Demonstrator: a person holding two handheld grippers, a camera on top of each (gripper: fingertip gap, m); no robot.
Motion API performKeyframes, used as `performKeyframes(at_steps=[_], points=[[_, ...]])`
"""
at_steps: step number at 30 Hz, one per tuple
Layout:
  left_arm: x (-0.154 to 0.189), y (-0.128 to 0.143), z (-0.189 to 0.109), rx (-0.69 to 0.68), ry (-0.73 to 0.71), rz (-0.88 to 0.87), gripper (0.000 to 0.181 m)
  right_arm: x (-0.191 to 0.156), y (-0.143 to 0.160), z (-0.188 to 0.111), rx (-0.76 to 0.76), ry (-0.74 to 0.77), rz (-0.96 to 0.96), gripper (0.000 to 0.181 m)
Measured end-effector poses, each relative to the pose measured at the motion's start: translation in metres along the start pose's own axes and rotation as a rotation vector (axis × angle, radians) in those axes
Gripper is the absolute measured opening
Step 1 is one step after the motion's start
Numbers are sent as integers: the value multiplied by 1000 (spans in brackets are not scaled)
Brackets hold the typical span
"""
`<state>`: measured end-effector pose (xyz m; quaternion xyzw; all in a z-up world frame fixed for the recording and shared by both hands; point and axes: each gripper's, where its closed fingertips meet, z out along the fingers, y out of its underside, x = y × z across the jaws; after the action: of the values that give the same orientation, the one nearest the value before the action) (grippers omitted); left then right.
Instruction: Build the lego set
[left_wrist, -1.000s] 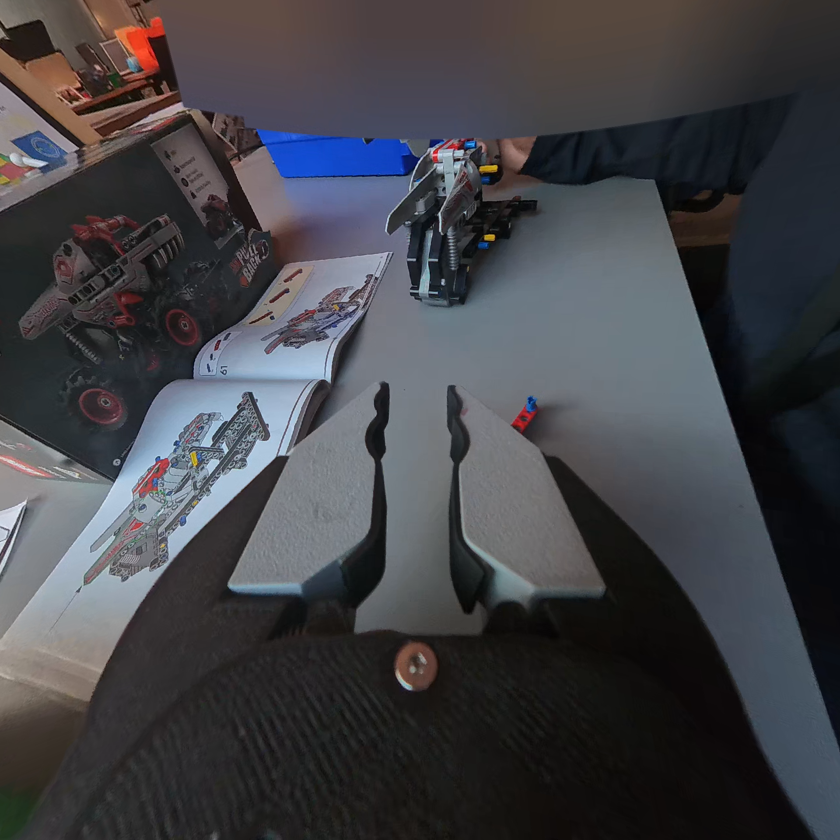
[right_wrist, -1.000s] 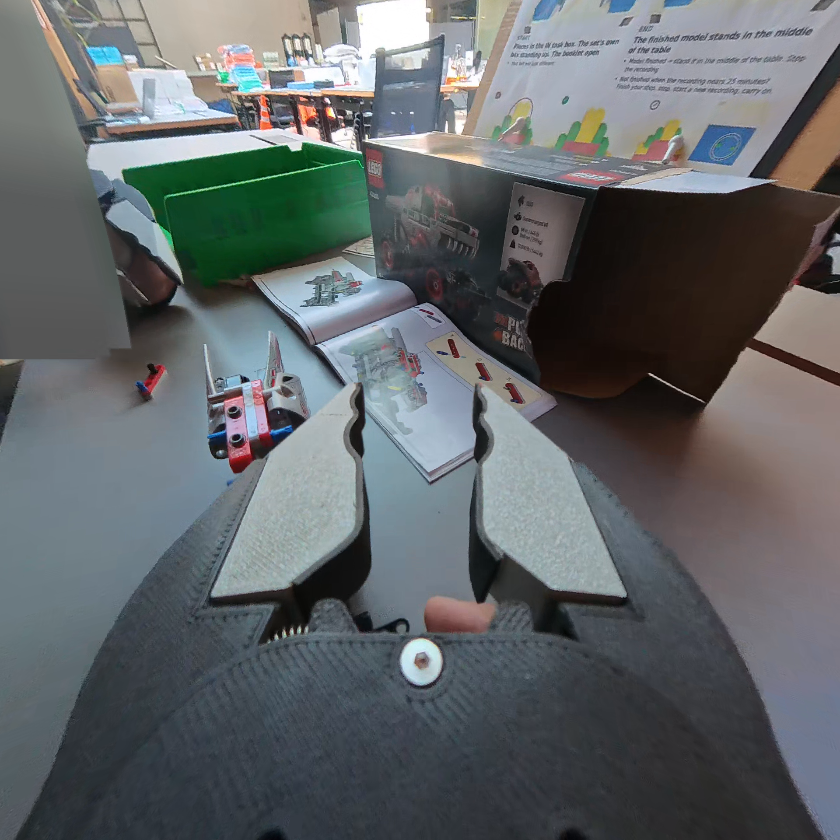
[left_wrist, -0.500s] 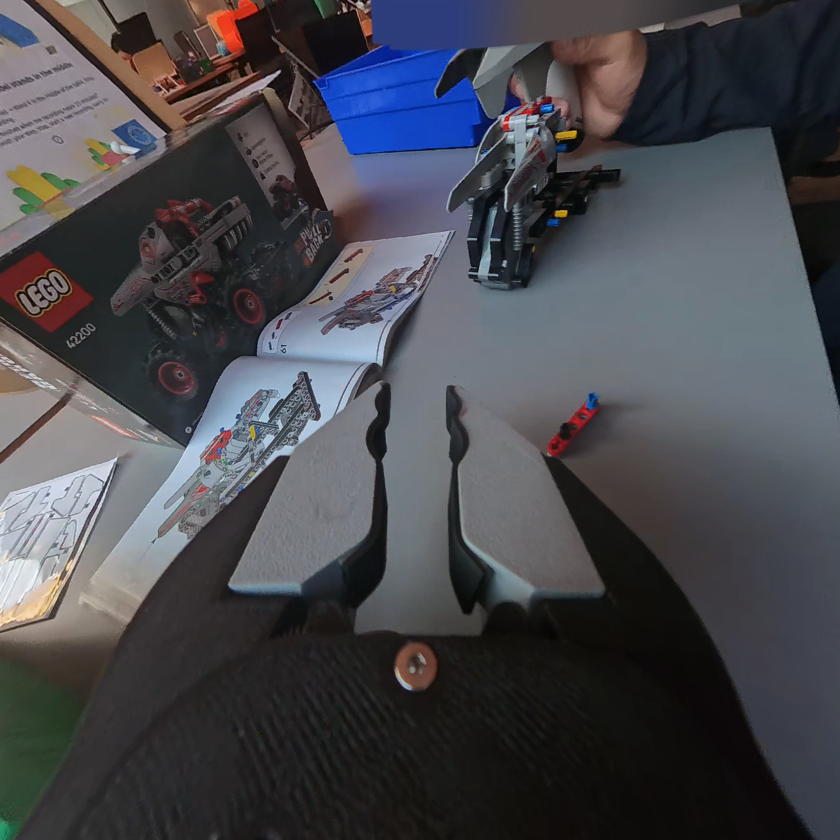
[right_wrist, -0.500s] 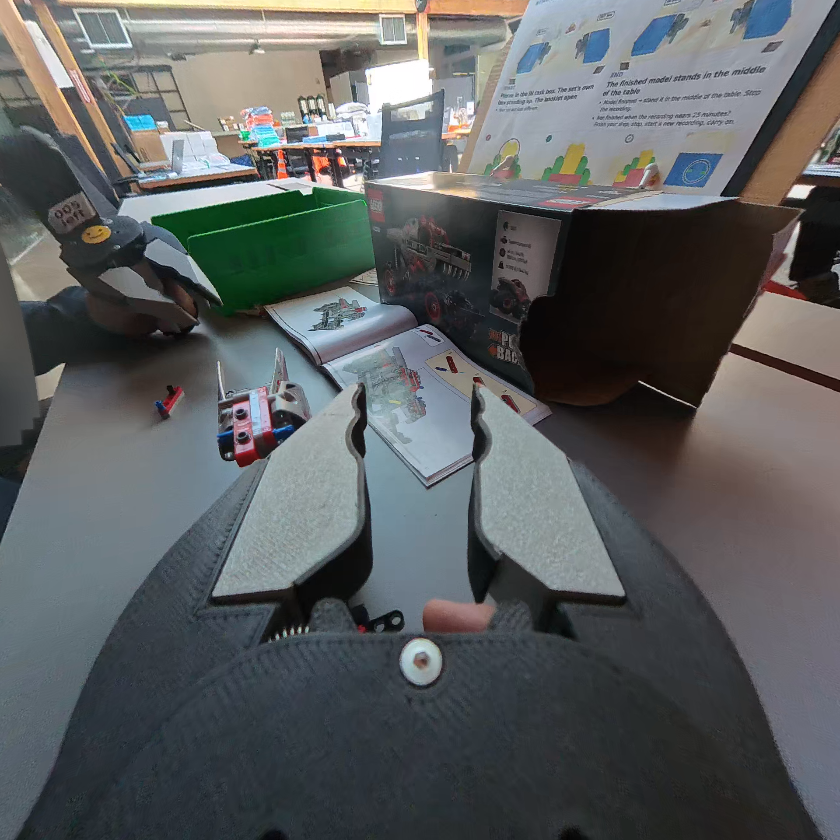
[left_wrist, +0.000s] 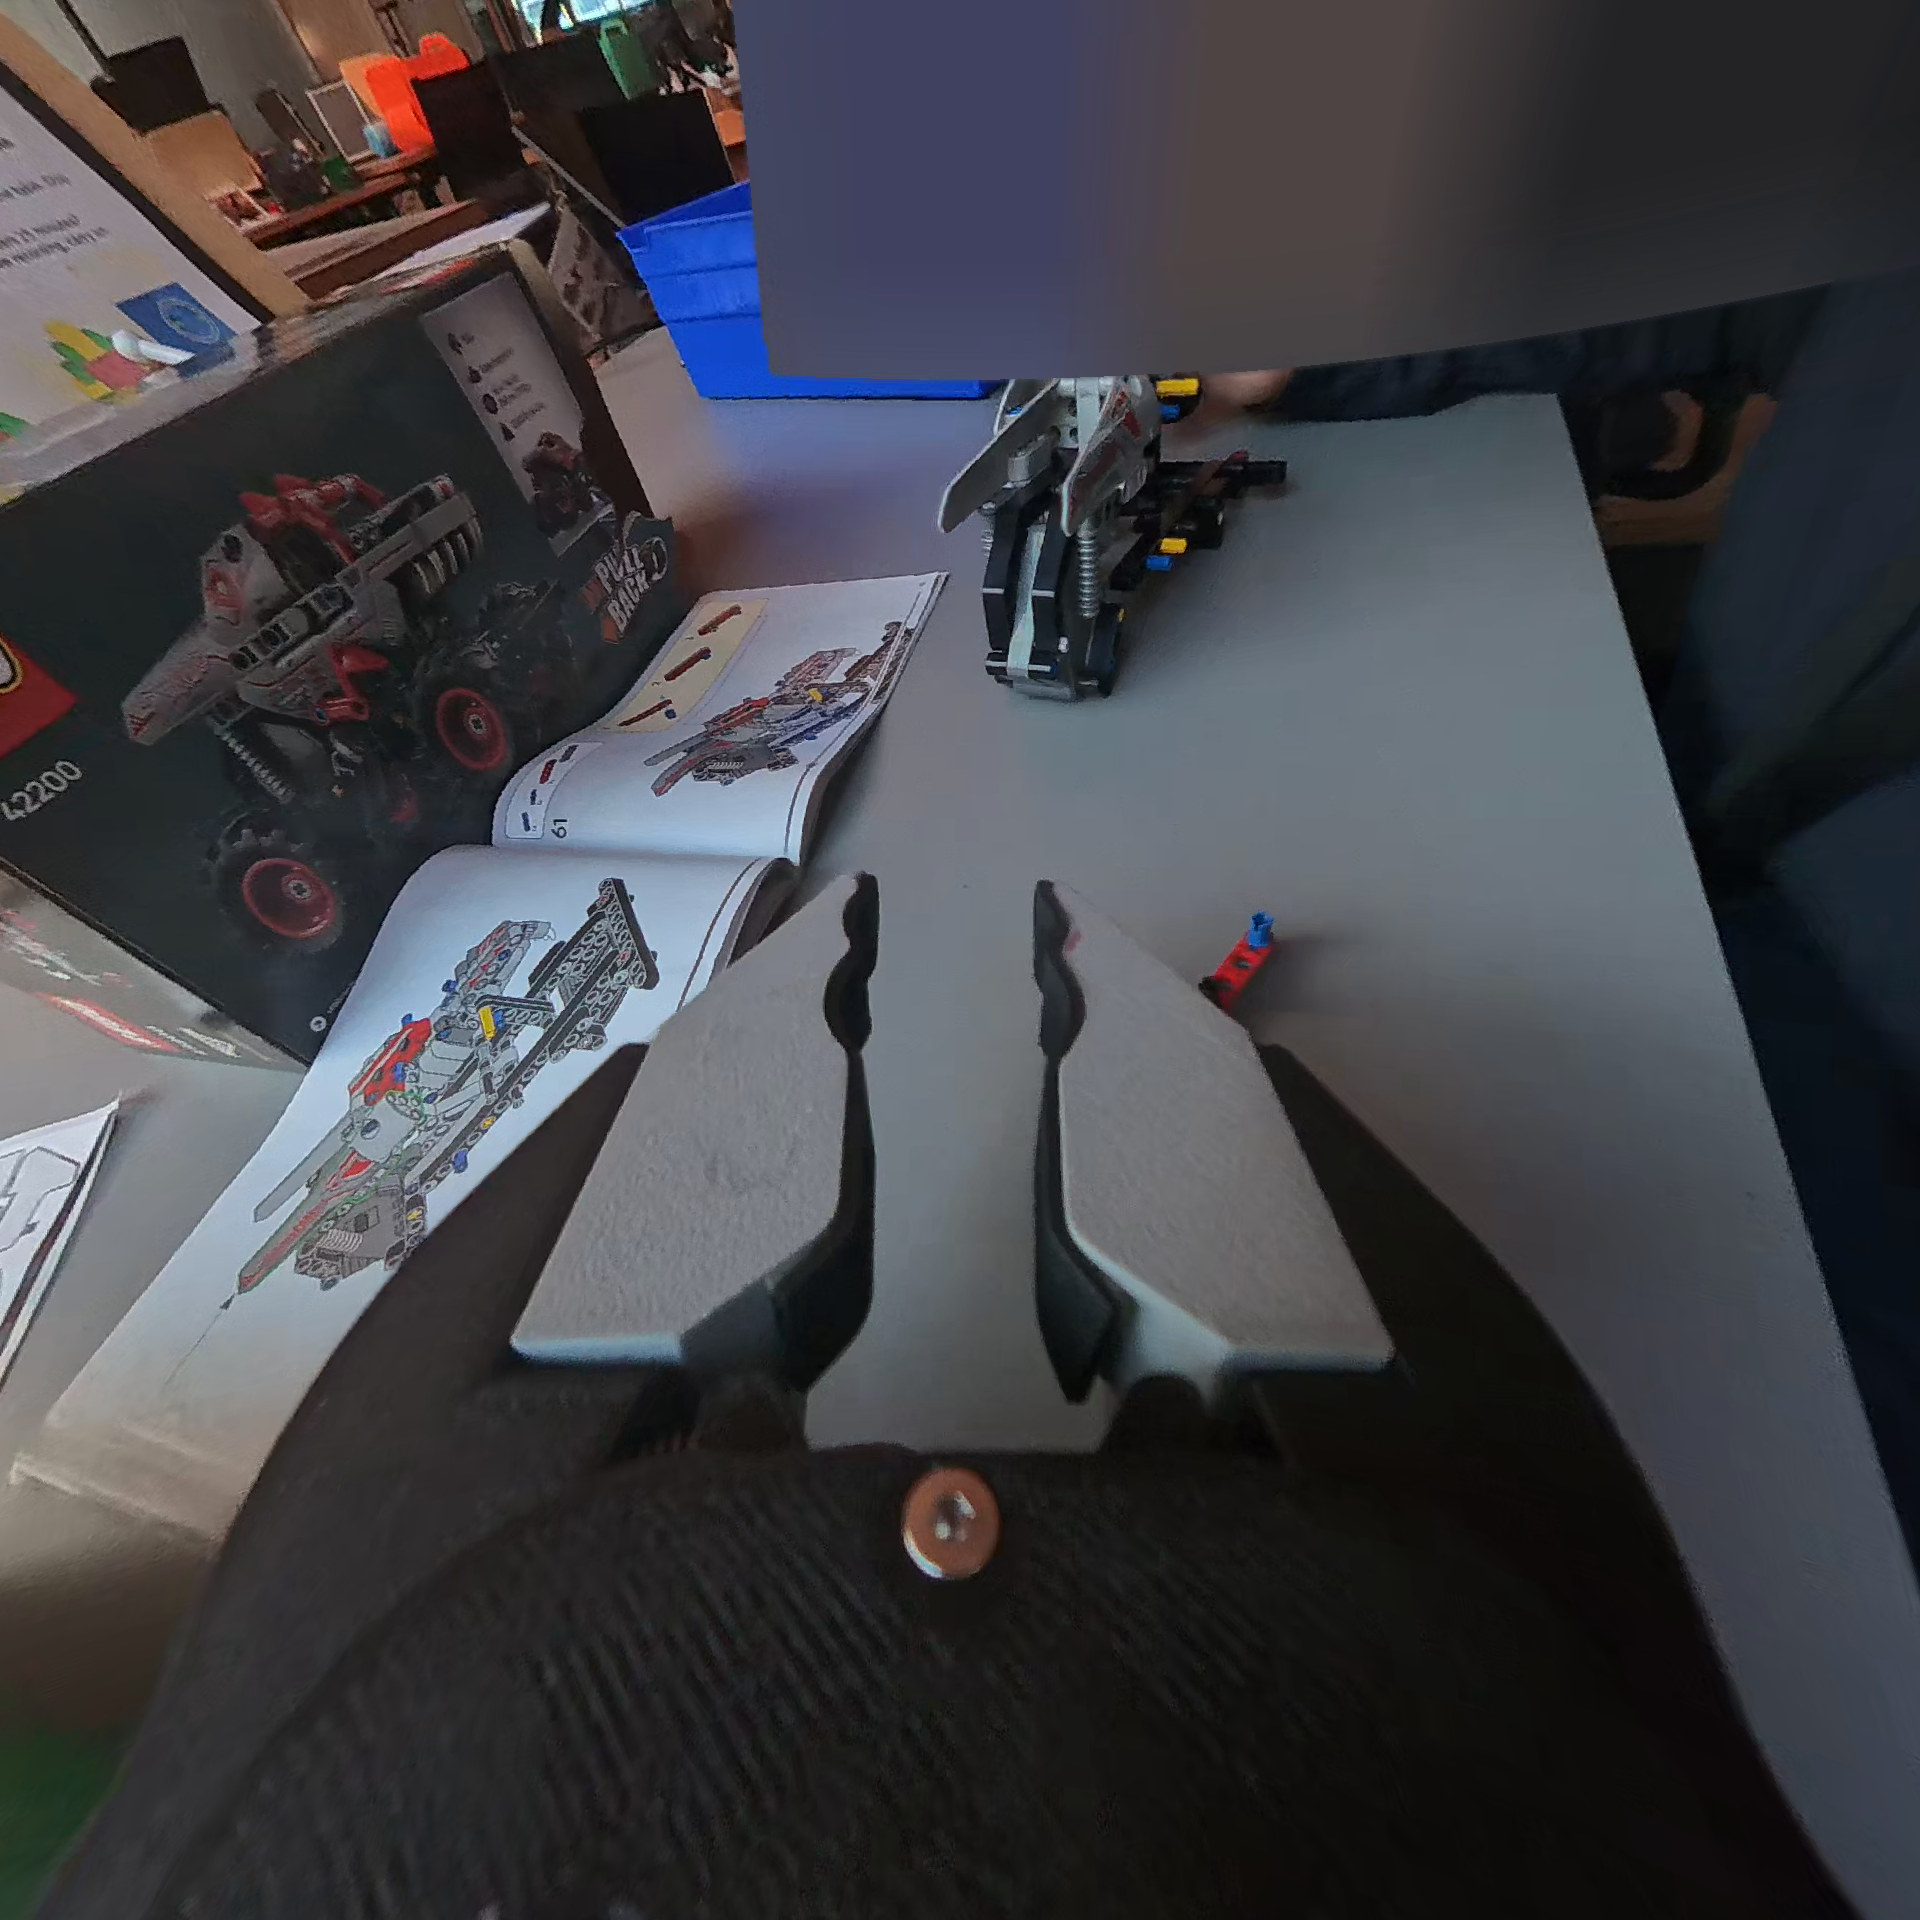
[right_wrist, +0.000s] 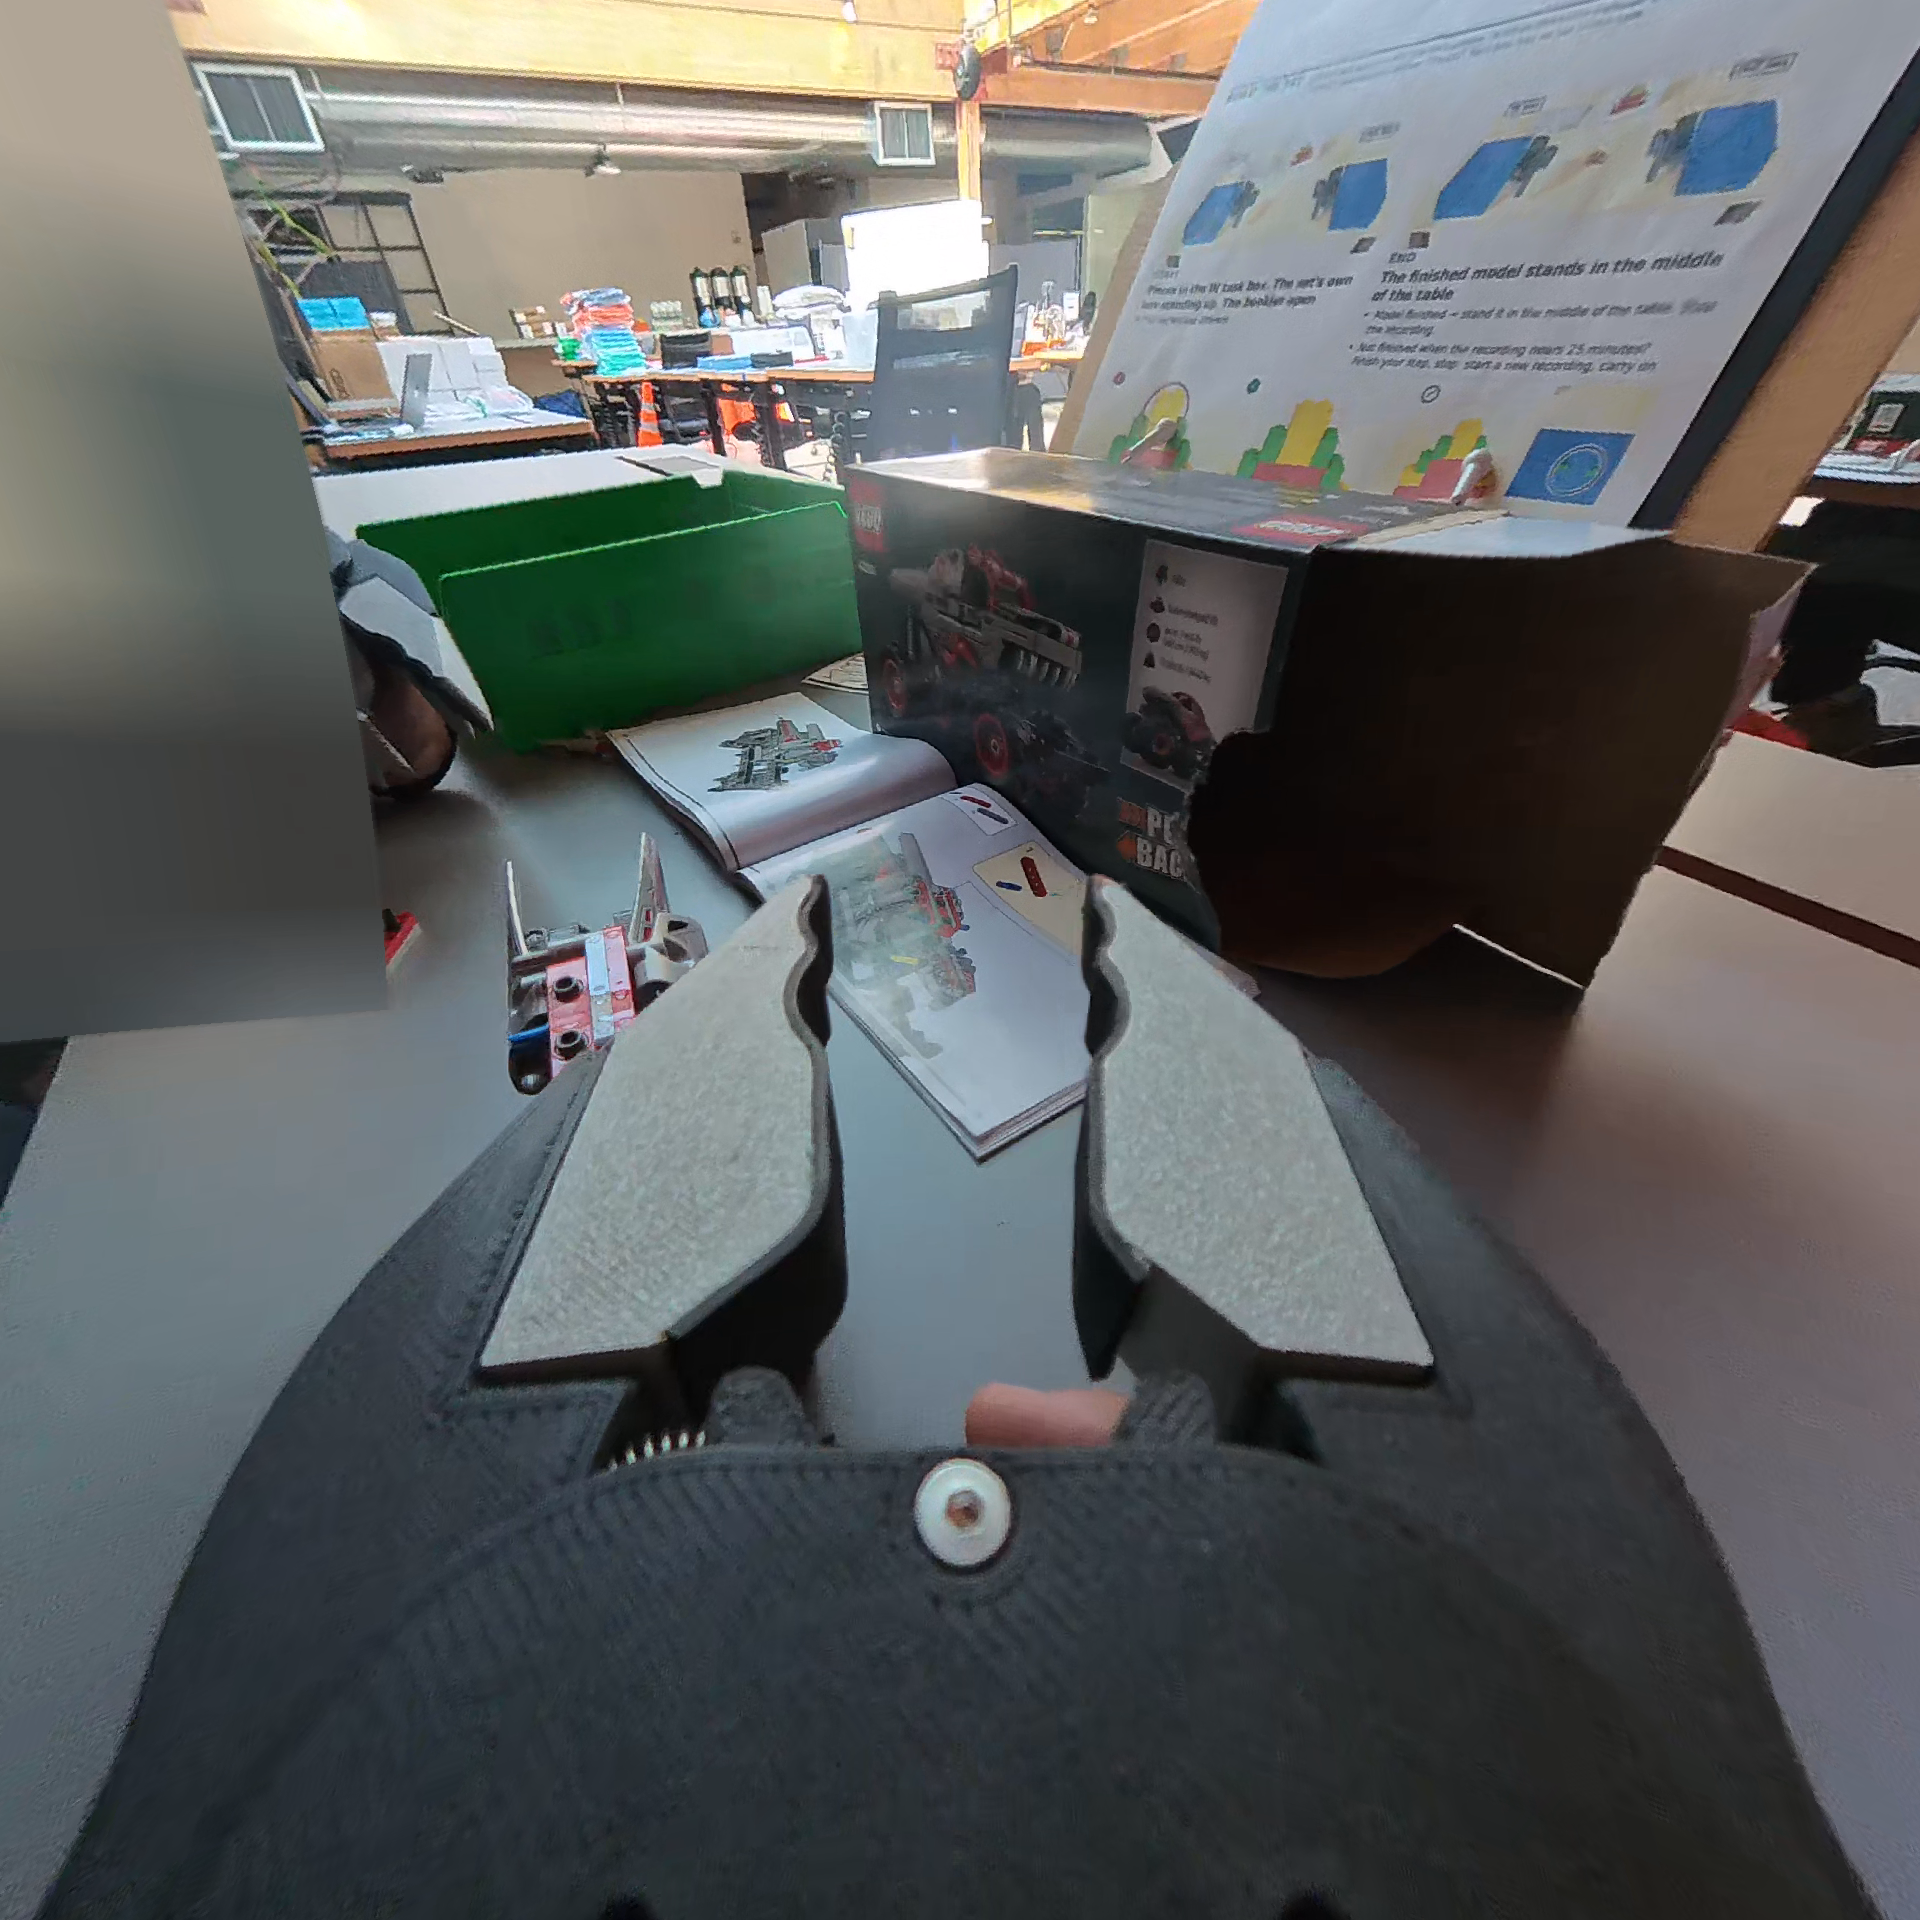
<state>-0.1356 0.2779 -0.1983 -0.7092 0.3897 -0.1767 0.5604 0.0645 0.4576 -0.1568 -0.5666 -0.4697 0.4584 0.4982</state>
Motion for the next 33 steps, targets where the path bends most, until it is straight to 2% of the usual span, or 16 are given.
performKeyframes(at_steps=[5, 9, 13, 33], points=[[1, 1, 0, 5, 90, -76, 29, 8, -12, -8, 43, 26, 6, 45], [9, 3, 2, -17, 130, -49, 33, 14, -9, -8, 35, 35, 24, 46], [15, 4, 3, -29, 133, 2, 33, 15, -8, -8, 25, 48, 12, 46], [20, 6, 3, -46, 117, 41, 32, 17, -17, -26, 44, 60, 9, 49]])
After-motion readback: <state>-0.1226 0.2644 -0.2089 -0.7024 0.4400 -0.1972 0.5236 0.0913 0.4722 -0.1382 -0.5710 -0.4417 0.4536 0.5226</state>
